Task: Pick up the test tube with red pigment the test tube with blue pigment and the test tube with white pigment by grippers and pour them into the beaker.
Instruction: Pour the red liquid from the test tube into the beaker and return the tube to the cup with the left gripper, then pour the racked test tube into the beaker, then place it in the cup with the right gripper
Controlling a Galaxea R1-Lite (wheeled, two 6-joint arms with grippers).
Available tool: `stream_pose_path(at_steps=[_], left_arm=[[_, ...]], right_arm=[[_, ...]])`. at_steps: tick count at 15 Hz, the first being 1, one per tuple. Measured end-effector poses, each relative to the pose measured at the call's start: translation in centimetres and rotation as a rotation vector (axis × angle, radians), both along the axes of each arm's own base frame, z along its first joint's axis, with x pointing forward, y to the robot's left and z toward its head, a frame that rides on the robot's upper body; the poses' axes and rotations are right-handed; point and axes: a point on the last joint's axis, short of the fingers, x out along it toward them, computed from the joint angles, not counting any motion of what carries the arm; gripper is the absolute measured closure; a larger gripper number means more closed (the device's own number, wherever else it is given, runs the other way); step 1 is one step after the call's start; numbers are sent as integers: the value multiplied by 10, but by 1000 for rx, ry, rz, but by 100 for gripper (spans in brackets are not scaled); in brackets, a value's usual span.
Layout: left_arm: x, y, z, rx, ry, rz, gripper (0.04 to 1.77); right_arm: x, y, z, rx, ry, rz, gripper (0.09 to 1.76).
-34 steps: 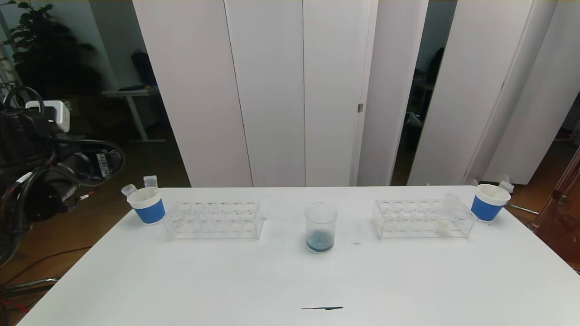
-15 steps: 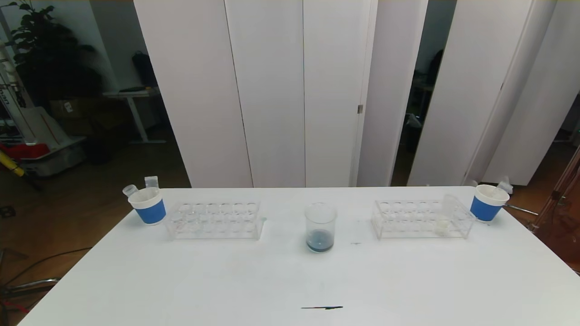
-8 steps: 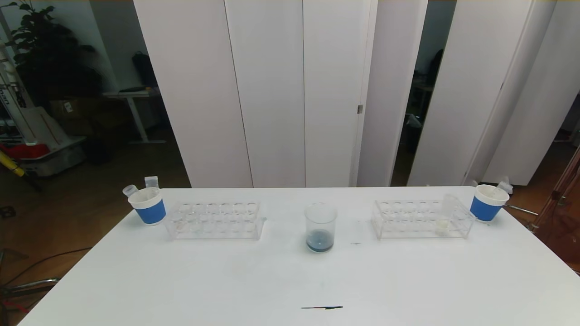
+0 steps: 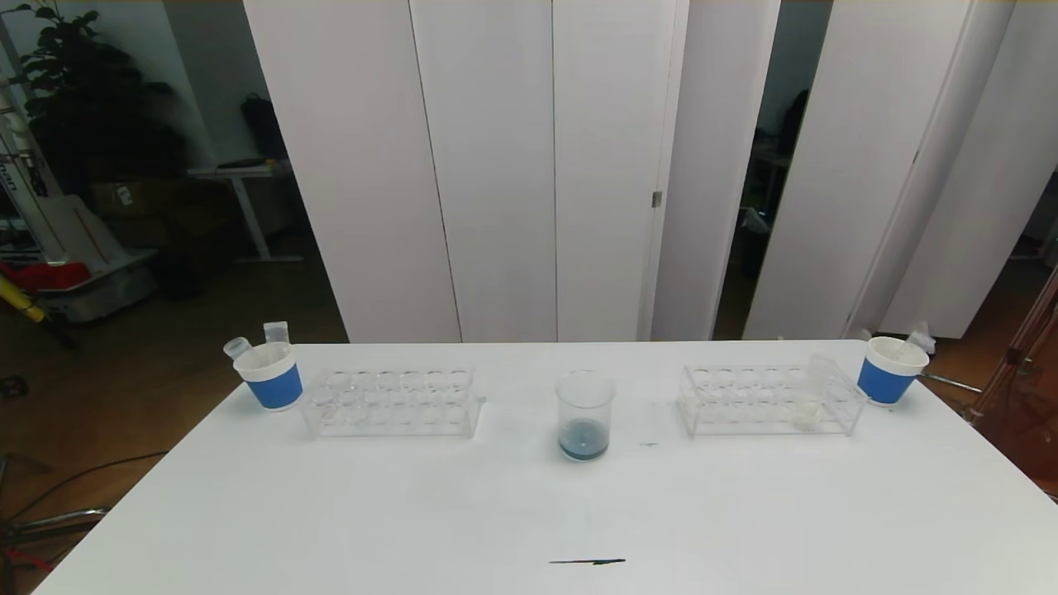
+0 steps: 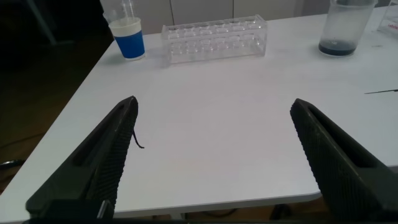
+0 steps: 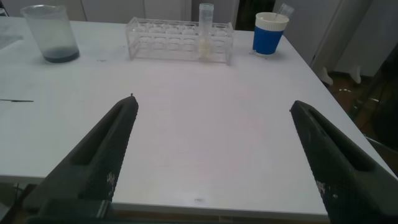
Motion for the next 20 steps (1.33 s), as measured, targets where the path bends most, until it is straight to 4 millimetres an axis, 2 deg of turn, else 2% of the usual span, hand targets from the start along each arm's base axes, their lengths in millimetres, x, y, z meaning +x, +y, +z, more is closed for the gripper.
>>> stream_pose_path(at_steps=[7, 20], left_arm=[[1, 1, -1, -67, -14, 34, 6], [2, 1, -3, -70, -10, 36, 6]], right_arm=[[0, 0, 0, 0, 0, 0, 10], [0, 0, 0, -2, 1, 4, 10]])
